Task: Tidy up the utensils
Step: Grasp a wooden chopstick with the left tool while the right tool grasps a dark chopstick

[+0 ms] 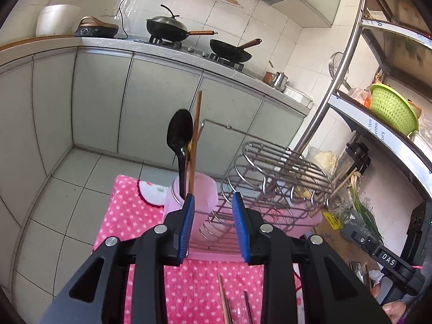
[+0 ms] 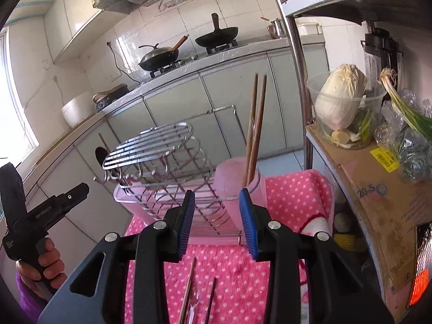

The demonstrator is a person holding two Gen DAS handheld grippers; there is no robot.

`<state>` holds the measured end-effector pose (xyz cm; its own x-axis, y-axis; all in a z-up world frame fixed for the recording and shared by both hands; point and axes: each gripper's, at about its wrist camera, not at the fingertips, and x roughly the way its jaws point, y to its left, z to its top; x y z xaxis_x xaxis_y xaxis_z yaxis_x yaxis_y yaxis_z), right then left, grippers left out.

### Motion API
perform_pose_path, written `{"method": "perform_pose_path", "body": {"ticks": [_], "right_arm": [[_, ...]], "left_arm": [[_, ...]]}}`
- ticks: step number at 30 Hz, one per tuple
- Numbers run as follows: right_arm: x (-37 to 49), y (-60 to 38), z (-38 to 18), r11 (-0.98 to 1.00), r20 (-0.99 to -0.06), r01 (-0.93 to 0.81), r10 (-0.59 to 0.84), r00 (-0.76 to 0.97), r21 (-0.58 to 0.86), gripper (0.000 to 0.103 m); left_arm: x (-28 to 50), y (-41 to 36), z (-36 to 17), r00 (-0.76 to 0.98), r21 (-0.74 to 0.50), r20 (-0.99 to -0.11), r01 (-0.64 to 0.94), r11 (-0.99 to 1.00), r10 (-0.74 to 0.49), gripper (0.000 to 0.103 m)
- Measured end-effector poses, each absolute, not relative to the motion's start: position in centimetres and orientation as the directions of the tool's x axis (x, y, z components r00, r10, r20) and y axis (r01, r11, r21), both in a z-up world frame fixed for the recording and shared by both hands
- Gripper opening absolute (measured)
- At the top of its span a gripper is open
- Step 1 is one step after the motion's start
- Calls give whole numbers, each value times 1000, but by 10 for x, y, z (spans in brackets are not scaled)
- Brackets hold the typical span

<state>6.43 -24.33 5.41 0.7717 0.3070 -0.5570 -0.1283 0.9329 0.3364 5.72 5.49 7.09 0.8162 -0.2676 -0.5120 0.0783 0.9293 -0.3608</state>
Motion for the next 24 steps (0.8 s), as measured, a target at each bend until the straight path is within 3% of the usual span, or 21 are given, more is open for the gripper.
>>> {"method": "perform_pose_path", "body": {"ticks": [10,14,24], "right_arm": [[50,-219,-20,922,-688,-121,358,632,369,35],[48,-215,-39,919,-721,-106,366,589,380,35],[50,-222,-64,870,-738,-76,456,497,487,35]], "left_arm": [[48,34,11,701,-362,-644,73,929,-306,28],[59,27,-24,599,-399,-723,44,916,-344,21],[92,-19,-80,382,-361,-854,51,931,-352,14]]}}
